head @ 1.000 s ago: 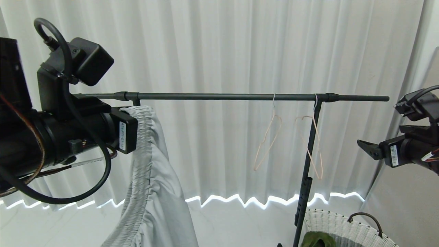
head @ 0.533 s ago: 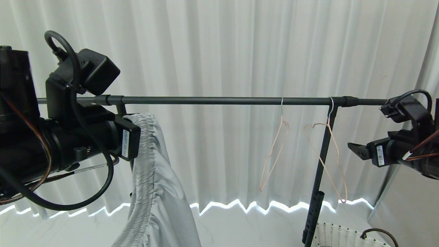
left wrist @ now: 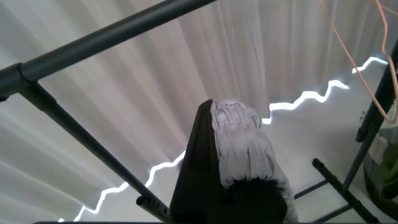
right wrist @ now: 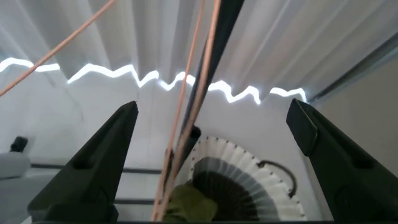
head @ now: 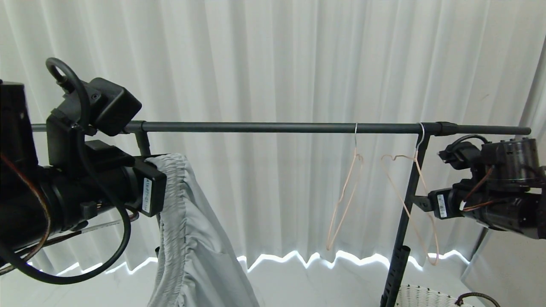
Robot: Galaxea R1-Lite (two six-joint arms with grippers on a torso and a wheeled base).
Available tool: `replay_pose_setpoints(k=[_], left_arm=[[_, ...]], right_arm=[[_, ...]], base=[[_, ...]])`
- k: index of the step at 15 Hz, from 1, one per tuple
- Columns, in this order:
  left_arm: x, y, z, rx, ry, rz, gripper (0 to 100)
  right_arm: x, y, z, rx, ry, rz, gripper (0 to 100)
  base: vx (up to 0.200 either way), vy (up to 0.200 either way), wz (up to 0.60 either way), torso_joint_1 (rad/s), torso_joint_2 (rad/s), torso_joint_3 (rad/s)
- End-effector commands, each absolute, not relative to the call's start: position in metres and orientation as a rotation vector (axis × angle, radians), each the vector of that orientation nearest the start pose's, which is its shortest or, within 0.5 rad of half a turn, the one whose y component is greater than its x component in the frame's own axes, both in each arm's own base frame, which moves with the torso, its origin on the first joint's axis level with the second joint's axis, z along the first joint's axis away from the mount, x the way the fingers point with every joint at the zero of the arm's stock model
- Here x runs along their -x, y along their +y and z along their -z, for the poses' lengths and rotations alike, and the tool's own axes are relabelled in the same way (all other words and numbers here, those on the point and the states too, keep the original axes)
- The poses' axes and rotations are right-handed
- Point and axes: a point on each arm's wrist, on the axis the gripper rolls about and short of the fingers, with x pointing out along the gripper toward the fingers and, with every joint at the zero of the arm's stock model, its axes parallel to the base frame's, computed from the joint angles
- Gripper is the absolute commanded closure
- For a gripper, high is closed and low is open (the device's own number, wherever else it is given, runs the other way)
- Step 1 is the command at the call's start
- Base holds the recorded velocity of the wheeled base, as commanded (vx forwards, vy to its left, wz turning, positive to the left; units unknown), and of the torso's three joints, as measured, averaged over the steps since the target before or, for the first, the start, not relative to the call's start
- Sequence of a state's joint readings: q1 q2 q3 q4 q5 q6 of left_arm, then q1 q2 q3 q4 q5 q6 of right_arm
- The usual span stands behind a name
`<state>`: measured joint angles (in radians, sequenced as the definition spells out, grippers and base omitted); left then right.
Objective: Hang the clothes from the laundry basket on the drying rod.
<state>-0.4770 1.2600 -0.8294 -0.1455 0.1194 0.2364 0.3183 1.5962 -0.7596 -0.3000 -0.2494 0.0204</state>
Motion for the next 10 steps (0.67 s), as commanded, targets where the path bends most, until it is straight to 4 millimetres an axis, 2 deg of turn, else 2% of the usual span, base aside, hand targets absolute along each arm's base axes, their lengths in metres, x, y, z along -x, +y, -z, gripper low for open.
replay_pose_setpoints(k=[1, 4, 6, 8, 10], left_arm=[[-0.170, -0.085, -0.249, -0.318, 0.236, 0.387, 100], [-0.168, -0.084, -0.245, -0.320, 0.245, 0.388, 100], [-0.167, -0.083, -0.245, -0.320, 0.243, 0.388, 100], [-0.167, -0.084, -0.245, -0.321, 0.247, 0.393, 100], [-0.168, -0.084, -0.244, -0.323, 0.248, 0.394, 100]], right_arm=[[-0.277, 0.085, -0.151, 0.101, 0.574, -0.045, 0], [-0.294, 0.077, -0.148, 0.086, 0.585, -0.002, 0], [-0.294, 0.077, -0.147, 0.080, 0.603, 0.000, 0], [-0.289, 0.088, -0.147, 0.023, 0.630, -0.009, 0], [-0.293, 0.089, -0.151, -0.011, 0.652, 0.006, 0]], base=[[0.000, 0.000, 0.00, 0.000, 0.00, 0.000], [0.000, 0.000, 0.00, 0.000, 0.00, 0.000], [0.000, 0.000, 0.00, 0.000, 0.00, 0.000], [0.000, 0.000, 0.00, 0.000, 0.00, 0.000], [0.000, 0.000, 0.00, 0.000, 0.00, 0.000]])
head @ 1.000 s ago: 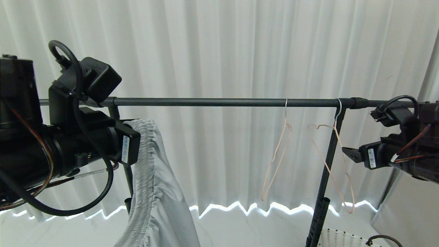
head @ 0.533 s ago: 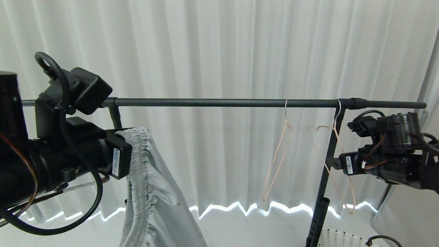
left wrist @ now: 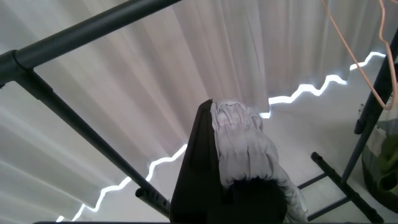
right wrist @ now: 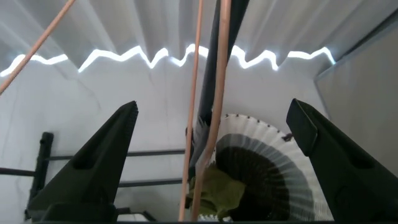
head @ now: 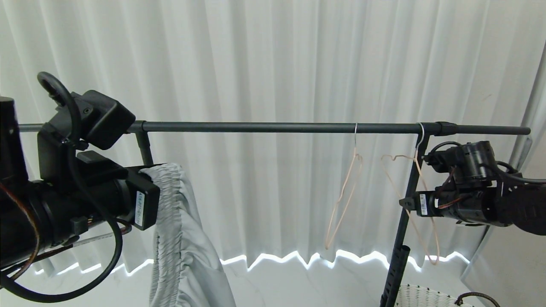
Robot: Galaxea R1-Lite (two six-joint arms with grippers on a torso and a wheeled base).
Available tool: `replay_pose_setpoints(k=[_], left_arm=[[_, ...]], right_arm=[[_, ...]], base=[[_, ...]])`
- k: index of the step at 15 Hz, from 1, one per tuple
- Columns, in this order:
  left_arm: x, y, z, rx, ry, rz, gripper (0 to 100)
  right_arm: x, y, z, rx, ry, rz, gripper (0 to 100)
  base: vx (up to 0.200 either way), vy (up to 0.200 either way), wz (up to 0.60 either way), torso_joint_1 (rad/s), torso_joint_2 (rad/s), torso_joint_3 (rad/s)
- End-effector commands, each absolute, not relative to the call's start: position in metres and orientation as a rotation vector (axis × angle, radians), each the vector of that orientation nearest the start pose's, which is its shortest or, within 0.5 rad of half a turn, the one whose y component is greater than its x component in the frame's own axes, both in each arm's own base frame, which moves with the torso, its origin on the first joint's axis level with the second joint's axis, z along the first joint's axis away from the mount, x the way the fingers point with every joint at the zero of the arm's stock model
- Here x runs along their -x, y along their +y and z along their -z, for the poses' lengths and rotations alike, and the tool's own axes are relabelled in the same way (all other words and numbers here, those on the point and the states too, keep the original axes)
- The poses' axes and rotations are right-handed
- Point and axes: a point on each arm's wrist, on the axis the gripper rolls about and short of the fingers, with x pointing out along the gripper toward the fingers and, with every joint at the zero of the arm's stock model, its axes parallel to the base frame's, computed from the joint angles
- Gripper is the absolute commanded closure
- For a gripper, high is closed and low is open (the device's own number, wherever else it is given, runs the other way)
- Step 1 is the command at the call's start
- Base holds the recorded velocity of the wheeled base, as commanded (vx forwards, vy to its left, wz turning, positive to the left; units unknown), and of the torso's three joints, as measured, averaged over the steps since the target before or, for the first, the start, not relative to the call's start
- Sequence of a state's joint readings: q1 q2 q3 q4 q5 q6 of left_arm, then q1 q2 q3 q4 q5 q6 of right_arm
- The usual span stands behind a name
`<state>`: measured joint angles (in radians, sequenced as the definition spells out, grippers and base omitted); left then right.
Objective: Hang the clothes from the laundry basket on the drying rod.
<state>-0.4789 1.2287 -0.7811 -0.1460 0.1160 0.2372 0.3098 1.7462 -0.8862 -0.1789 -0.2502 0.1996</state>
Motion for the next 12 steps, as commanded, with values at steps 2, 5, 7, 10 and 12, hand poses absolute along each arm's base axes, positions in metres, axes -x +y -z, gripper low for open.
replay_pose_setpoints(k=[2, 5, 7, 10, 12], left_arm=[[-0.168, -0.084, -0.244, -0.323, 0.248, 0.394, 100], [-0.167, -0.084, -0.243, -0.324, 0.251, 0.395, 100], [-0.167, -0.084, -0.243, -0.324, 0.251, 0.395, 100], [-0.167, -0.084, -0.243, -0.325, 0.253, 0.395, 100], [-0.167, -0.084, -0.243, -0.324, 0.251, 0.395, 100]], right_arm=[[-0.295, 0.090, -0.152, -0.026, 0.662, 0.013, 0], [-0.301, 0.090, -0.142, -0.053, 0.690, 0.036, 0], [-0.302, 0.091, -0.140, -0.062, 0.694, 0.039, 0], [-0.302, 0.091, -0.141, -0.063, 0.693, 0.038, 0], [-0.302, 0.091, -0.141, -0.063, 0.692, 0.037, 0]], base=[[0.000, 0.000, 0.00, 0.000, 0.00, 0.000], [0.000, 0.000, 0.00, 0.000, 0.00, 0.000], [0.000, 0.000, 0.00, 0.000, 0.00, 0.000], [0.000, 0.000, 0.00, 0.000, 0.00, 0.000], [0.000, 0.000, 0.00, 0.000, 0.00, 0.000]])
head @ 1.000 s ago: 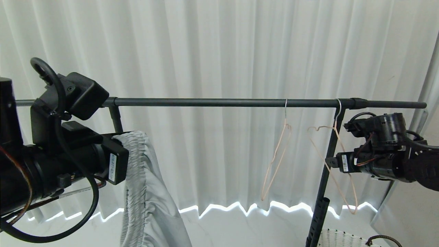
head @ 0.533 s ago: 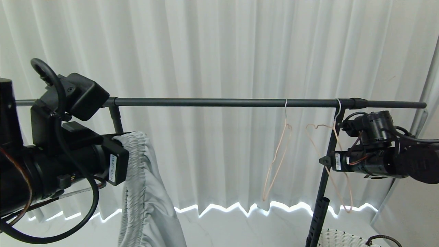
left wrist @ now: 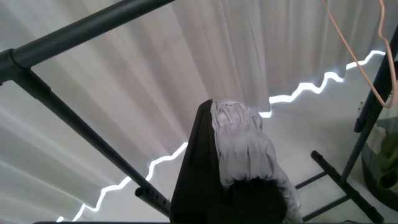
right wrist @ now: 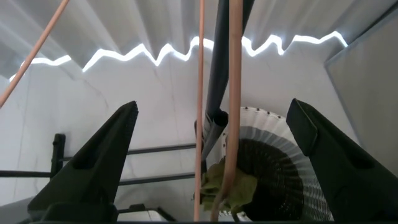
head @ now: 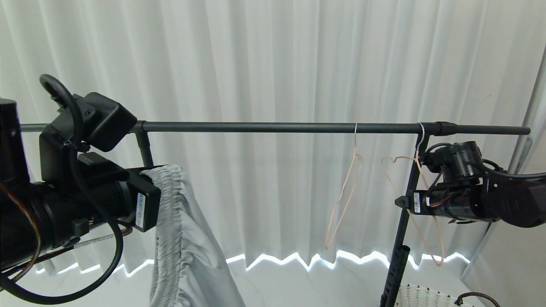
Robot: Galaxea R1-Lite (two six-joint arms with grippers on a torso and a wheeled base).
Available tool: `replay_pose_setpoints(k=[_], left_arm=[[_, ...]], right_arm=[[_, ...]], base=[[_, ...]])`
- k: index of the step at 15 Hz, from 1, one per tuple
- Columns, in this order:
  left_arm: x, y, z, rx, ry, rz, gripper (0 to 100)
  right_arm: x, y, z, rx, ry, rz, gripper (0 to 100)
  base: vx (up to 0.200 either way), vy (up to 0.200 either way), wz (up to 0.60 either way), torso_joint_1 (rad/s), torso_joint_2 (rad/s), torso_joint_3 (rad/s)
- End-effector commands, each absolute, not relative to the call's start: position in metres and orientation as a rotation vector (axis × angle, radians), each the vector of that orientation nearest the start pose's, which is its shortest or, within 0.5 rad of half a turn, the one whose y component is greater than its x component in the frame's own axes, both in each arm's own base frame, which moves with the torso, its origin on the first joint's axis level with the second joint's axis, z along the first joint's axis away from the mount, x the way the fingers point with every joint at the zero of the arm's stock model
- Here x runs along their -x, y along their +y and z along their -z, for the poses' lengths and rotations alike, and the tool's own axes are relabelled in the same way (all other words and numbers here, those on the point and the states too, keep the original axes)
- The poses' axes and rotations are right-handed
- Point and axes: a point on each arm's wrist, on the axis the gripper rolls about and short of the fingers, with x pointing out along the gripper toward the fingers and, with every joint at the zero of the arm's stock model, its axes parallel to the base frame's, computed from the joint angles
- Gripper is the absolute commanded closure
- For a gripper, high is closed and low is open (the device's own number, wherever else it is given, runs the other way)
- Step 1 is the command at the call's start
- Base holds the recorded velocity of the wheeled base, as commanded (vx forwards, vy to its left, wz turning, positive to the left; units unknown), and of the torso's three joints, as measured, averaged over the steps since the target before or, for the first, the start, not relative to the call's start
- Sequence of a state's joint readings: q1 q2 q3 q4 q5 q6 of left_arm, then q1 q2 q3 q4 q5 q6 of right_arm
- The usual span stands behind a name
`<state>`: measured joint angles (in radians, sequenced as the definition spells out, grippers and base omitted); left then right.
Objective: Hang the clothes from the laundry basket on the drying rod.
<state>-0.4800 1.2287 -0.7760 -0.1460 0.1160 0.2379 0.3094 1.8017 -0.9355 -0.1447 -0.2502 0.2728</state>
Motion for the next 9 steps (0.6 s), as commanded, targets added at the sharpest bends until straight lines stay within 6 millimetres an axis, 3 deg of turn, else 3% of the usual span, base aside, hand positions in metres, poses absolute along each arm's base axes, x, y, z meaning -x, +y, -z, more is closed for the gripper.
replay_pose_setpoints(k=[1, 9], left_arm=[[-0.1675, -0.0843, -0.2431, -0.324, 0.251, 0.395, 100], [-0.1669, -0.0840, -0.2411, -0.326, 0.257, 0.395, 100]], right_arm=[[-0.3024, 0.0910, -0.1410, -0.063, 0.692, 0.037, 100], [-0.3028, 0.0896, -0.1436, -0.095, 0.685, 0.051, 100]], base=[[0.000, 0.000, 0.00, 0.000, 0.00, 0.000], [0.000, 0.000, 0.00, 0.000, 0.00, 0.000]])
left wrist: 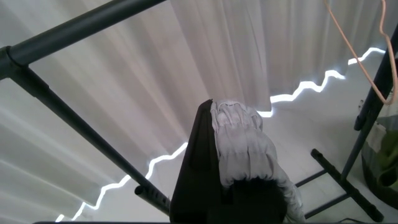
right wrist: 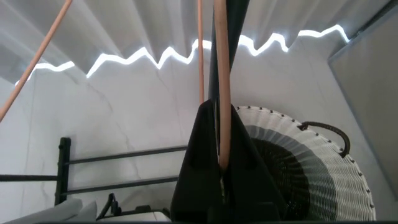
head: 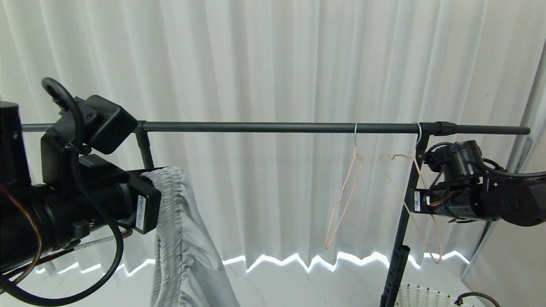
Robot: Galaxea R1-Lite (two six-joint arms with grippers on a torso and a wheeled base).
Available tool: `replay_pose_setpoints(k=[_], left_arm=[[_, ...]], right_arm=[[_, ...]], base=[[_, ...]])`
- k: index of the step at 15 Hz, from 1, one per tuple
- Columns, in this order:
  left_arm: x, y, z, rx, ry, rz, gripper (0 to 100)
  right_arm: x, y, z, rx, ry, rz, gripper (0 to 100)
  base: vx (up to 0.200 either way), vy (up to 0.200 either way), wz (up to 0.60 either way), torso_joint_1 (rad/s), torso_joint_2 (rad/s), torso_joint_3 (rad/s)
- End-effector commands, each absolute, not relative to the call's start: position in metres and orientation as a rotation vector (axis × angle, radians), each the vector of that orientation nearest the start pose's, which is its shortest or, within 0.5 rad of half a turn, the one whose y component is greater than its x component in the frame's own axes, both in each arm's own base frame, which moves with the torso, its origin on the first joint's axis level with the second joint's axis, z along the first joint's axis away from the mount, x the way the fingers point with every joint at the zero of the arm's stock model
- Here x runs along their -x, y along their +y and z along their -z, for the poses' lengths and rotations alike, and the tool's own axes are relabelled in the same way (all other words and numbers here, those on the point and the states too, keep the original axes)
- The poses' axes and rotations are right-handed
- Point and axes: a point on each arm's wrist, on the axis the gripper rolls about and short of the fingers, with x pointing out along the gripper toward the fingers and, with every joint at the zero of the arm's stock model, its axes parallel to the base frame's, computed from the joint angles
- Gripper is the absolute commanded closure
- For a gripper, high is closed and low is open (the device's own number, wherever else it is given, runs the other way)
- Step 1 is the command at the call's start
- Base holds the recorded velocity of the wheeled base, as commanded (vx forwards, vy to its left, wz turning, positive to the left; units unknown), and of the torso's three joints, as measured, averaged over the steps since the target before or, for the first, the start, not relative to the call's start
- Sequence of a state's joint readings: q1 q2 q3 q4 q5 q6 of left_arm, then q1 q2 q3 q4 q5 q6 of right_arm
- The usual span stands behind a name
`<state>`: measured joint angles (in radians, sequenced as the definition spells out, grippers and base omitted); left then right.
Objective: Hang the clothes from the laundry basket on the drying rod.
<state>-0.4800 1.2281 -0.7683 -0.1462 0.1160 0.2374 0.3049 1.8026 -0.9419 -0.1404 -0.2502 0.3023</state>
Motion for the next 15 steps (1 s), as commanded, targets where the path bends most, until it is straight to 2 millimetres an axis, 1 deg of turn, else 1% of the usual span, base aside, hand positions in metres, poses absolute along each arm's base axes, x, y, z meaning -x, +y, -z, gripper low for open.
replay_pose_setpoints(k=[1, 5, 9, 12, 15], left_arm=[[-0.167, -0.084, -0.241, -0.326, 0.257, 0.395, 100], [-0.167, -0.084, -0.241, -0.326, 0.258, 0.395, 100], [-0.166, -0.084, -0.241, -0.325, 0.255, 0.395, 100], [-0.166, -0.083, -0.243, -0.325, 0.249, 0.395, 100], [-0.166, -0.083, -0.243, -0.326, 0.248, 0.393, 100]], right_arm=[[-0.302, 0.089, -0.145, -0.095, 0.681, 0.050, 100], [-0.292, 0.086, -0.164, -0.109, 0.622, 0.032, 100], [-0.280, 0.083, -0.175, -0.123, 0.567, 0.020, 100], [-0.270, 0.080, -0.176, -0.108, 0.531, 0.010, 100], [-0.264, 0.078, -0.170, -0.088, 0.473, -0.007, 100]], base=[[0.000, 0.000, 0.00, 0.000, 0.00, 0.000], [0.000, 0.000, 0.00, 0.000, 0.00, 0.000], [0.000, 0.000, 0.00, 0.000, 0.00, 0.000], [0.000, 0.000, 0.00, 0.000, 0.00, 0.000], [0.000, 0.000, 0.00, 0.000, 0.00, 0.000]])
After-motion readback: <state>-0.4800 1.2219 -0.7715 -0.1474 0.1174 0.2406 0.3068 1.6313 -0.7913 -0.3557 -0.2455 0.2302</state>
